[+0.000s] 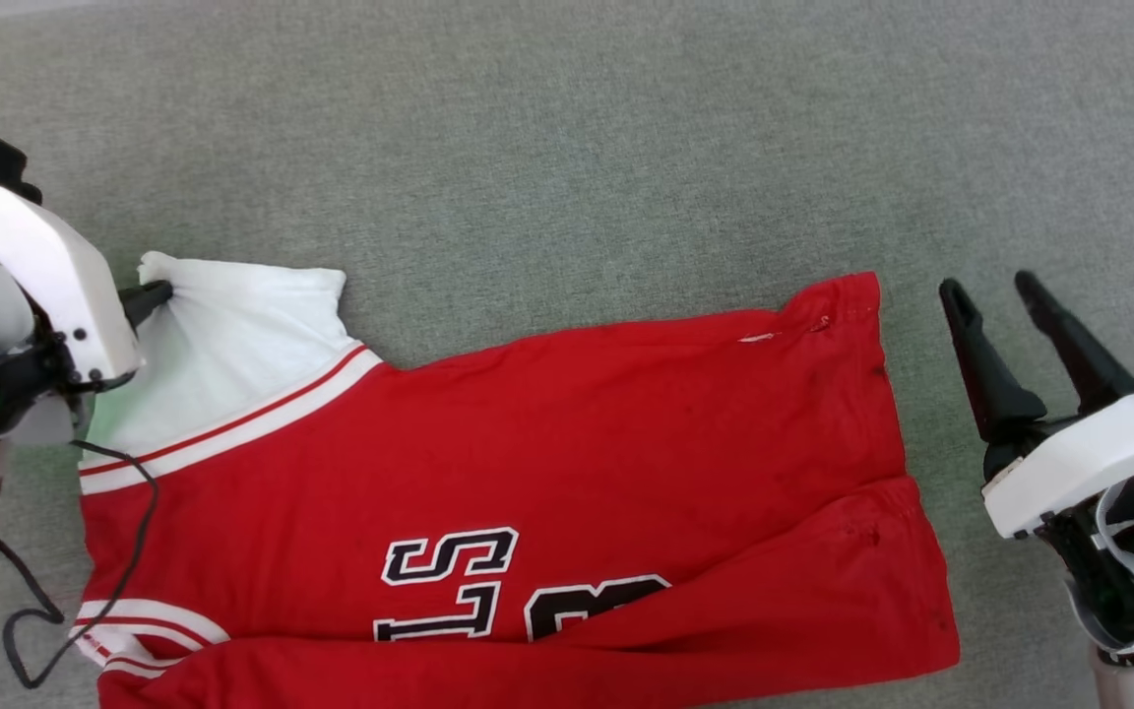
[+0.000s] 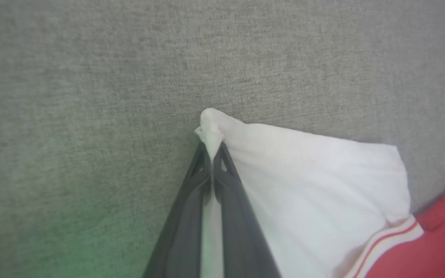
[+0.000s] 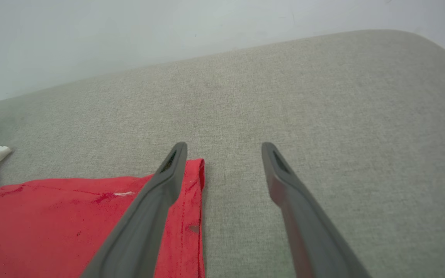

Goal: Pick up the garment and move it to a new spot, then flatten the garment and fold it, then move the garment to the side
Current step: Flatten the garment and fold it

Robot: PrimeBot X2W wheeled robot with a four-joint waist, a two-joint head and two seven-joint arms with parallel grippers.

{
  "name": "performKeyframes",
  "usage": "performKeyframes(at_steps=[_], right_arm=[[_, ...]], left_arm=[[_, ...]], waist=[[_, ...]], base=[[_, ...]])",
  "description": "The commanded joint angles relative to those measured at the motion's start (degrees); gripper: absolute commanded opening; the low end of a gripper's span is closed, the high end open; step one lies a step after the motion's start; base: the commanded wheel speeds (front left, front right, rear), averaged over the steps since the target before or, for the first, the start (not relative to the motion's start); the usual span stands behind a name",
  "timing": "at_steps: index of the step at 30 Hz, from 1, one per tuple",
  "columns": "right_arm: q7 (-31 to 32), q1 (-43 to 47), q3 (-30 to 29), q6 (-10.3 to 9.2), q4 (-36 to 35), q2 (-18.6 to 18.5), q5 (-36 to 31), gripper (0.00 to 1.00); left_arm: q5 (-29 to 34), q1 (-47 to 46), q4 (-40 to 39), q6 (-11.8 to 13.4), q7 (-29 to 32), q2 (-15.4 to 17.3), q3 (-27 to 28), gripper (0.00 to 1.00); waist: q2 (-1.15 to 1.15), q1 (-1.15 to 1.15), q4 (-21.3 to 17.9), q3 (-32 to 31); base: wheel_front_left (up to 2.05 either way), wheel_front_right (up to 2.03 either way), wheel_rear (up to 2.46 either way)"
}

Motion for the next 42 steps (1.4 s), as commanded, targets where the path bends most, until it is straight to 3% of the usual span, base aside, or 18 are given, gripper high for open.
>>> performKeyframes(at_steps=[1, 13, 23, 24, 25, 26, 29, 35, 42], right_arm=[[0.8, -0.9, 0.0, -0.02, 0.6, -0.6, 1.0, 1.00], [29.7, -7.9, 2.1, -0.02, 7.7, -8.1, 8.6, 1.00], [42.8, -11.5, 2.9, -0.02, 14.5, -7.7, 7.7, 1.00], [43.7, -11.1, 3.2, -0.02, 15.2, -7.6, 7.6, 0.89], [44.4, -10.9, 3.4, -0.02, 15.8, -7.5, 7.9, 0.23], [45.7, -10.6, 3.4, -0.02, 16.6, -7.1, 8.5, 0.00], [46.3, -10.9, 3.8, -0.01, 16.1, -7.1, 8.8, 0.00], [39.9, -13.2, 2.8, -0.02, 12.1, -9.3, 7.0, 0.00], [33.4, -9.2, 0.0, -0.01, 10.1, -7.8, 6.6, 0.00]], left_arm=[[-0.2, 5.3, 2.1, -0.5, 1.4, -4.2, -4.0, 0.00], [3.3, -2.7, -3.9, -2.2, -5.2, -5.5, -3.1, 0.00], [5.5, -2.7, -11.6, -1.4, -7.6, -6.5, -4.2, 0.00], [5.5, -2.4, -11.9, -1.3, -7.7, -6.6, -4.3, 0.00], [5.6, -2.0, -12.1, -1.2, -7.9, -6.6, -4.3, 0.00], [5.6, -1.8, -12.2, -1.1, -8.1, -6.6, -4.3, 0.00], [5.7, -1.0, -12.2, -1.0, -8.7, -6.6, -4.2, 0.00], [5.3, 1.4, -11.5, -0.4, -12.0, -6.2, -2.7, 0.00], [4.2, 7.9, -12.9, 1.1, -16.6, -4.9, -0.2, 0.00]], waist=[[0.00, 0.00, 0.6, -0.8], [0.00, 0.00, 8.1, -1.9], [0.00, 0.00, 12.4, 0.6], [0.00, 0.00, 12.6, 0.6], [0.00, 0.00, 12.8, 0.5], [0.00, 0.00, 12.9, 0.3], [0.00, 0.00, 13.1, -0.6], [0.00, 0.00, 12.9, -4.6], [0.00, 0.00, 12.7, -11.4]], base=[[0.00, 0.00, 0.00], [0.00, 0.00, 0.00], [0.00, 0.00, 0.00], [0.00, 0.00, 0.00], [0.00, 0.00, 0.00], [0.00, 0.00, 0.00], [0.00, 0.00, 0.00], [0.00, 0.00, 0.00], [0.00, 0.00, 0.00]])
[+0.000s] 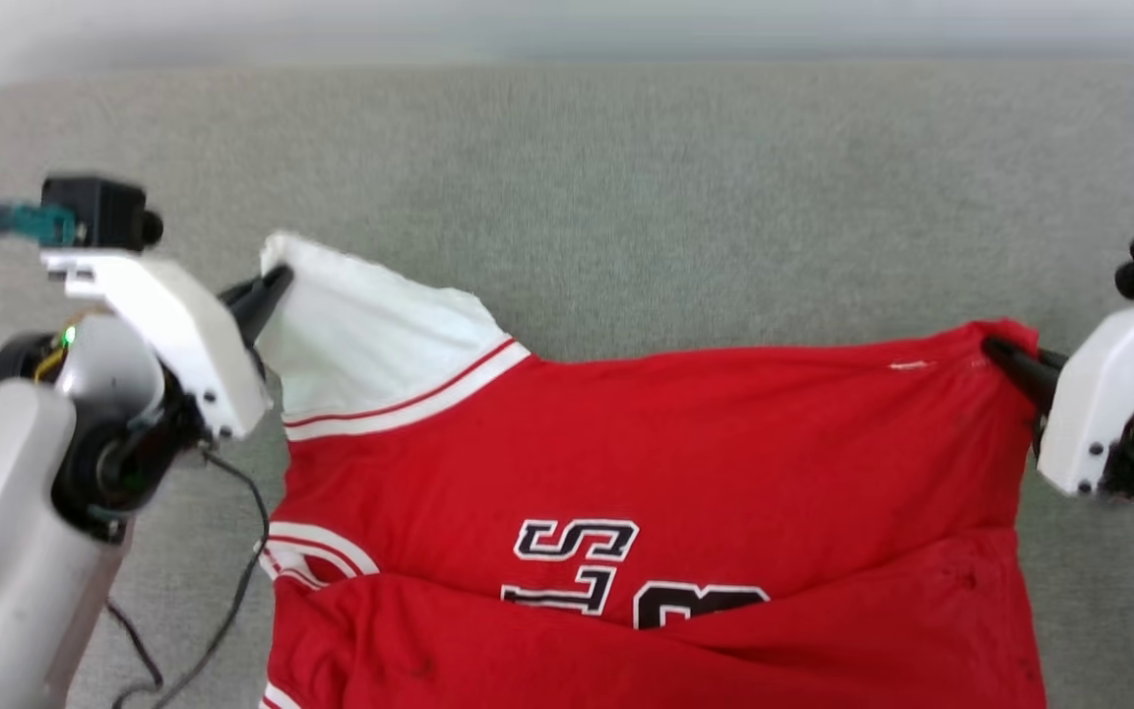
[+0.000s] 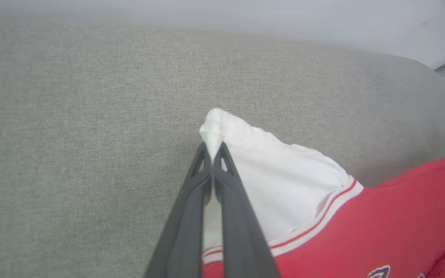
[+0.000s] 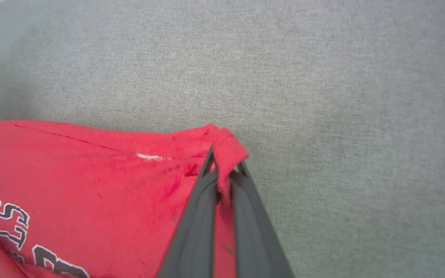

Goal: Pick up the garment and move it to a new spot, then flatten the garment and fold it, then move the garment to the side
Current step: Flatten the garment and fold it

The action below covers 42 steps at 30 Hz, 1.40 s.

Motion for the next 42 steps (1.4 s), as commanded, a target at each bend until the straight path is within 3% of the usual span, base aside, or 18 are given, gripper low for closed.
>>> performKeyframes(at_steps=[1, 10, 20, 21, 22, 23, 24, 33, 38, 42], right_arm=[[-1.1, 1.8, -0.5, -0.01, -0.8, 0.4, 0.0, 0.00], [-5.3, 14.7, -4.3, -0.01, -2.3, 3.6, 1.1, 0.00], [-7.3, 27.0, -8.1, -0.01, -0.8, 7.3, 2.3, 0.00], [-7.7, 27.8, -8.0, -0.01, -0.5, 7.6, 2.0, 0.05], [-8.0, 28.4, -7.7, -0.01, -0.1, 8.1, 2.1, 0.42], [-8.6, 29.1, -7.3, -0.01, 0.3, 8.3, 2.0, 1.00], [-9.1, 29.8, -6.9, -0.01, 0.8, 8.4, 1.9, 1.00], [-14.6, 31.2, -4.4, -0.01, -4.0, 5.4, 2.2, 1.00], [-12.2, 30.4, -5.8, -0.01, -7.1, 3.4, 2.5, 1.00], [-6.6, 29.3, -8.3, -0.01, -8.0, 1.3, 2.5, 1.00]], left_arm=[[-0.5, 2.7, -0.7, 0.6, -0.9, 0.6, 0.6, 0.00], [-4.3, 21.3, -7.7, 5.5, -6.3, 1.4, 3.9, 0.00], [-7.6, 37.4, -8.2, 9.1, -9.0, -0.3, 4.4, 0.00], [-7.9, 38.1, -8.0, 9.4, -8.9, -0.8, 4.1, 0.00], [-7.7, 38.5, -7.7, 9.6, -9.0, -1.1, 3.6, 0.23], [-7.8, 38.9, -7.5, 9.4, -8.9, -1.6, 3.1, 0.76], [-7.7, 39.0, -7.5, 9.1, -9.1, -2.0, 2.8, 1.00], [-0.5, 36.9, -9.5, 10.1, -20.6, -4.3, 3.2, 1.00], [3.6, 35.5, -12.4, 11.0, -26.0, -4.7, 3.5, 1.00], [7.8, 34.1, -14.2, 11.3, -32.5, -5.4, 4.0, 1.00]], waist=[[0.00, -0.01, -0.1, -3.3], [0.00, -0.01, -0.2, -9.0], [0.00, -0.01, -0.8, -11.3], [0.00, -0.01, -0.9, -11.2], [0.00, -0.01, -1.1, -11.3], [0.00, -0.01, -1.2, -11.5], [0.00, -0.01, -1.3, -11.5], [0.00, -0.01, -2.1, -14.0], [0.00, -0.01, -1.9, -14.8], [0.00, -0.01, -1.2, -15.3]], base=[[0.00, 0.00, 0.00], [0.00, 0.00, 0.00], [0.00, 0.00, 0.00], [0.00, 0.00, 0.00], [0.00, 0.00, 0.00], [0.00, 0.00, 0.00], [0.00, 0.00, 0.00], [0.00, 0.00, 0.00], [0.00, 0.00, 0.00], [0.00, 0.00, 0.00]])
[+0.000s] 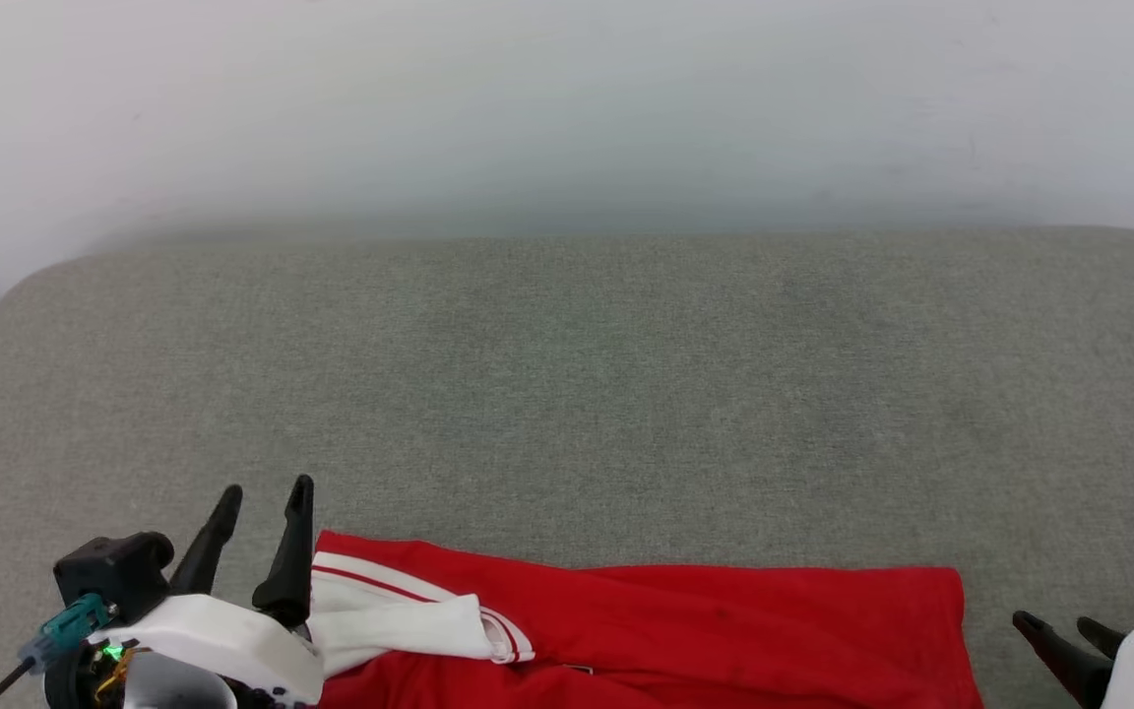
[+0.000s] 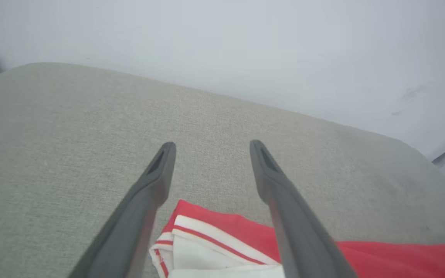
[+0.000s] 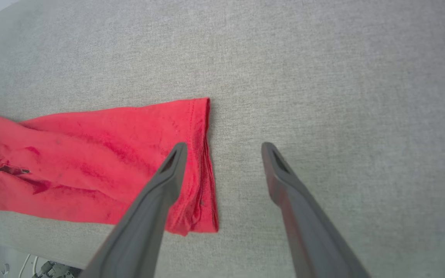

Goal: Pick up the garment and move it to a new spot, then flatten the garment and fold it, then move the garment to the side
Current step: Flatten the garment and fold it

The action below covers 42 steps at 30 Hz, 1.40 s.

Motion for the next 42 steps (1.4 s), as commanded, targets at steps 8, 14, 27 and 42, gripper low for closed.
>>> performKeyframes(at_steps=[8, 14, 27, 42], right_arm=[[12.0, -1.0, -1.4, -0.02, 0.3, -0.5, -0.8, 1.00], [14.1, -2.3, -0.4, -0.02, 3.7, 1.5, -0.8, 1.00], [12.5, -4.3, 3.2, 0.05, 10.9, 3.9, 4.3, 0.00], [13.5, -8.8, -5.1, -0.02, 8.5, -1.6, 4.6, 0.00]], left_arm=[[7.9, -2.3, -4.0, 0.8, -7.1, -1.5, -1.1, 1.00], [11.3, -3.6, -7.3, 1.1, -7.9, -2.7, -2.6, 1.00], [13.1, -4.6, -7.5, 2.1, -6.3, -2.3, -4.0, 1.00], [13.4, -1.7, -8.4, 4.8, -4.4, -0.7, -3.8, 1.00]], waist=[[0.00, 0.00, 4.0, 2.0], [0.00, 0.00, 7.0, 5.1], [0.00, 0.00, 6.5, 5.8], [0.00, 0.00, 1.0, 3.0]], base=[[0.00, 0.00, 0.00], [0.00, 0.00, 0.00], [0.00, 0.00, 0.00], [0.00, 0.00, 0.00]])
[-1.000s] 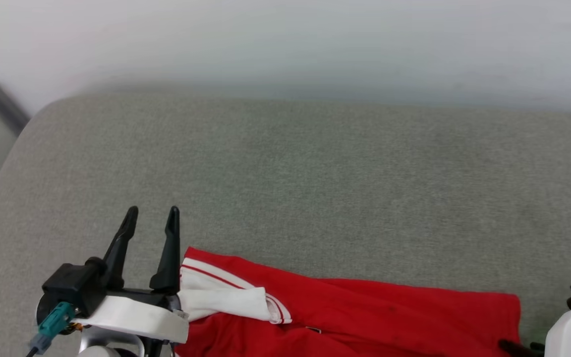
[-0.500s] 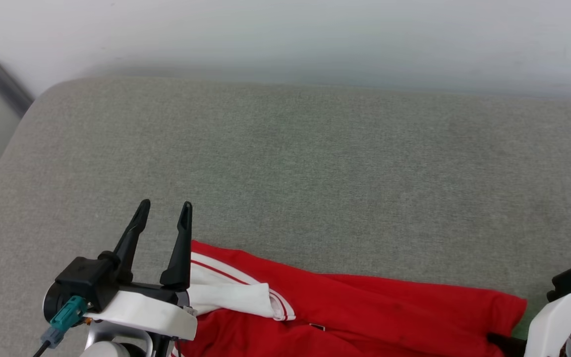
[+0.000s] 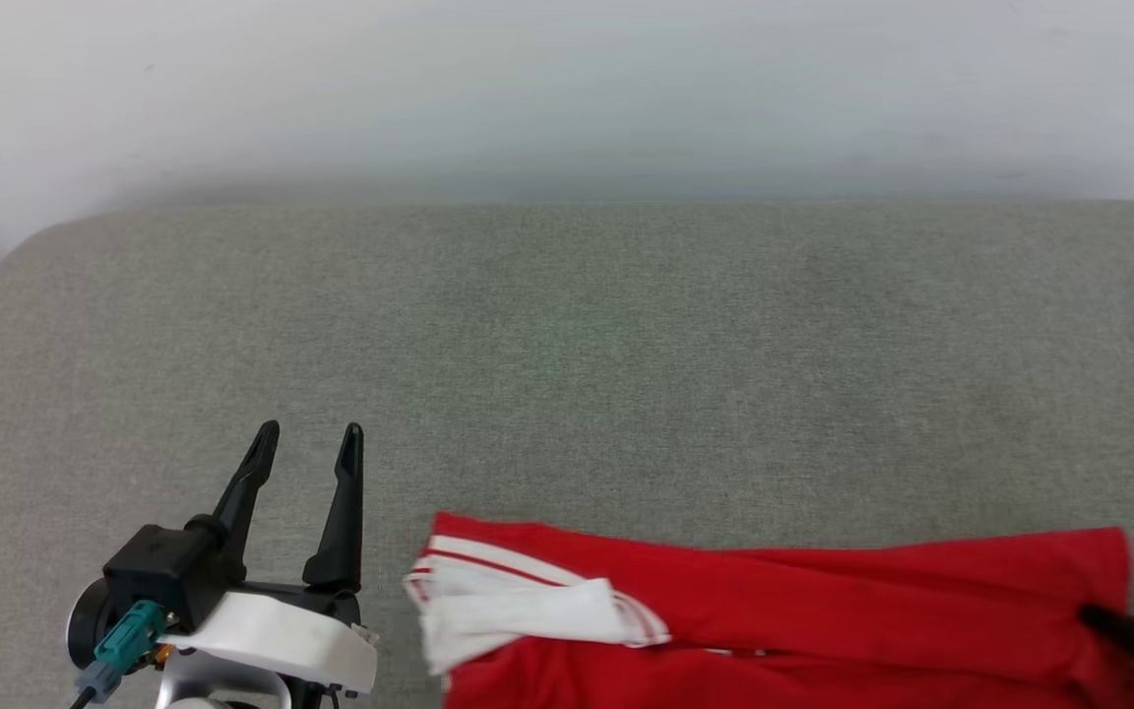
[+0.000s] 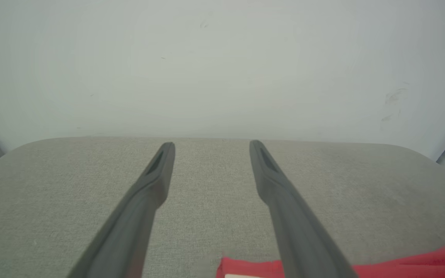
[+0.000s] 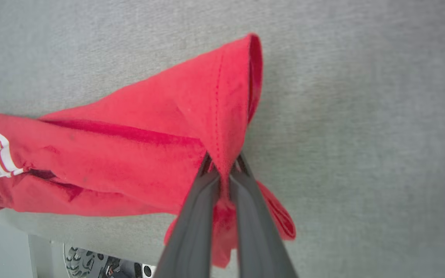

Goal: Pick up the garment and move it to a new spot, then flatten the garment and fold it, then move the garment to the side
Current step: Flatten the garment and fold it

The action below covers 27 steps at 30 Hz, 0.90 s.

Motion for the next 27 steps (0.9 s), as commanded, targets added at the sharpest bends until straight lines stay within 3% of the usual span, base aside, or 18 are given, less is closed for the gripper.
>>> performKeyframes(at_steps=[1, 7, 14, 17, 22, 23, 27], right_arm=[[0.5, -0.7, -2.2, -0.02, 0.3, -0.5, -0.7, 0.00], [4.1, -2.0, -12.3, -0.02, 1.0, 0.3, -2.6, 0.00], [16.9, -5.4, -16.6, -0.02, -0.3, 11.5, 5.5, 0.00], [21.5, -5.8, -16.2, -0.02, -0.7, 14.5, 11.1, 0.00], [21.7, -4.8, -9.4, -0.02, 3.2, 15.3, 24.9, 0.00], [18.0, -4.1, -1.9, -0.02, 4.9, 15.2, 31.0, 0.00], [12.3, -4.5, 8.1, -0.02, 6.5, 15.2, 36.0, 0.00]], left_arm=[[0.2, 0.8, -0.4, 0.3, 0.0, 0.1, 0.1, 1.00], [0.2, 0.7, -0.8, 0.7, 0.0, 0.2, 0.2, 1.00], [0.2, 0.6, -0.5, 0.9, -0.2, -0.1, -0.1, 1.00], [-0.1, 0.3, -0.2, 0.7, 0.0, -0.3, -0.4, 1.00], [0.0, 0.0, 0.1, 0.5, 0.6, -0.2, -0.9, 1.00], [0.1, -0.5, 0.1, 0.5, 1.1, 0.3, -0.9, 1.00], [0.2, -0.9, -0.1, 0.3, 1.7, 0.5, -1.4, 1.00]], waist=[[0.00, -0.01, -0.3, 0.0], [0.00, -0.01, -1.0, 0.6], [0.00, -0.01, -1.1, 0.6], [0.00, -0.01, -0.6, 0.0], [0.00, -0.01, 0.7, -0.9], [0.00, -0.01, 1.4, -1.3], [0.00, -0.01, 2.5, -1.5]], base=[[0.00, 0.00, 0.00], [0.00, 0.00, 0.00], [0.00, 0.00, 0.00], [0.00, 0.00, 0.00], [0.00, 0.00, 0.00], [0.00, 0.00, 0.00], [0.00, 0.00, 0.00]])
